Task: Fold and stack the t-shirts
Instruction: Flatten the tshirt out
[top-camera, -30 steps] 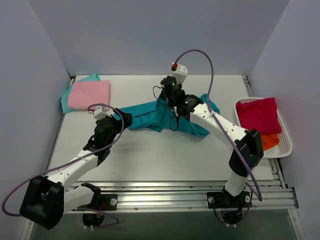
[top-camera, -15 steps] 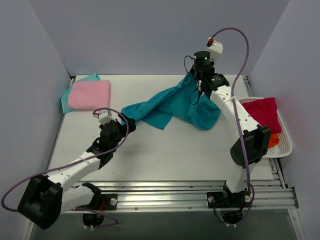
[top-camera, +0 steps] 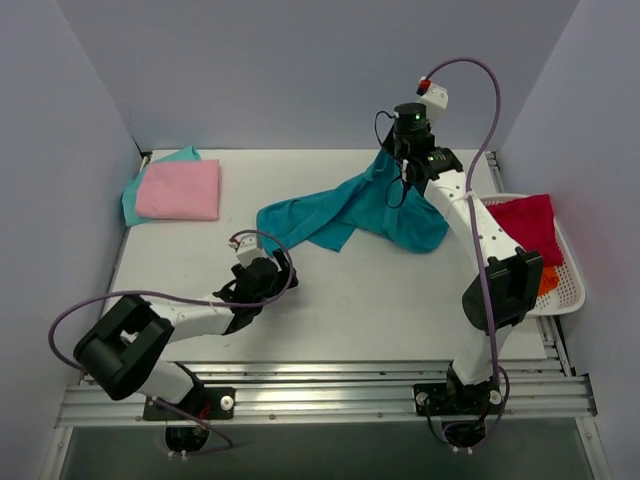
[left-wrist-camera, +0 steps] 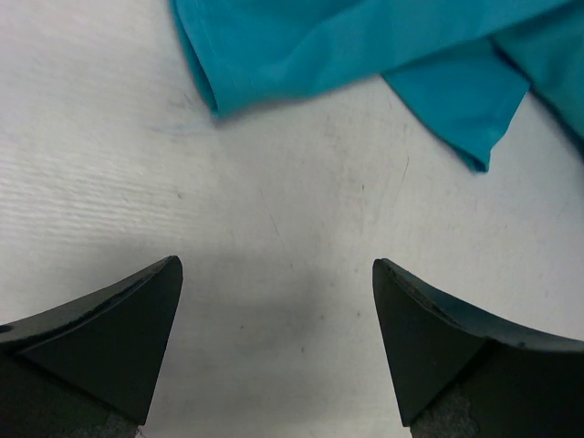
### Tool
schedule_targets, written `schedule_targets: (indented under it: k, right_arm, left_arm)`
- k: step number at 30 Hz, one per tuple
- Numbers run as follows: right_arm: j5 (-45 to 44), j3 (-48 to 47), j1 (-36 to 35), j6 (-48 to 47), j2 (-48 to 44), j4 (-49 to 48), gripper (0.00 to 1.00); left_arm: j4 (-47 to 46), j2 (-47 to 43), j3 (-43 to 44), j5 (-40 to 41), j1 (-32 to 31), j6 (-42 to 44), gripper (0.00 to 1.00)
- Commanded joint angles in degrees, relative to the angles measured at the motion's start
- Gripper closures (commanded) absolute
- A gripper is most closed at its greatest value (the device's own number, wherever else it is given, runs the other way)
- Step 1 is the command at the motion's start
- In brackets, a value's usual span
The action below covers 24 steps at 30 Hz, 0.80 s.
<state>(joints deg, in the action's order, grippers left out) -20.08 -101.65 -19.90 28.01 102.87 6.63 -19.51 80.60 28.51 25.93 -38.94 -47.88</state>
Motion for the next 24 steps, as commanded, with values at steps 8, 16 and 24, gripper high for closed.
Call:
schedule_targets:
  k: [8, 16, 24]
  right_arm:
    - [1.27, 1.54, 0.21, -0.24, -2.15, -3.03, 1.0]
    - [1.79, 1.98, 0.21, -0.24, -2.41, -3.29, 1.0]
    - [1.88, 2.42, 0.56, -0.24, -2.67, -3.56, 1.0]
  left_arm:
    - [-1.86, 5.62, 5.06, 10.97, -2.55, -4.5, 0.06]
    - [-3.87, 12.38, 9.1, 11.34, 1.49, -4.15, 0.06]
    - [-5.54, 19.33, 13.58, 9.4, 2.72, -4.15, 0.05]
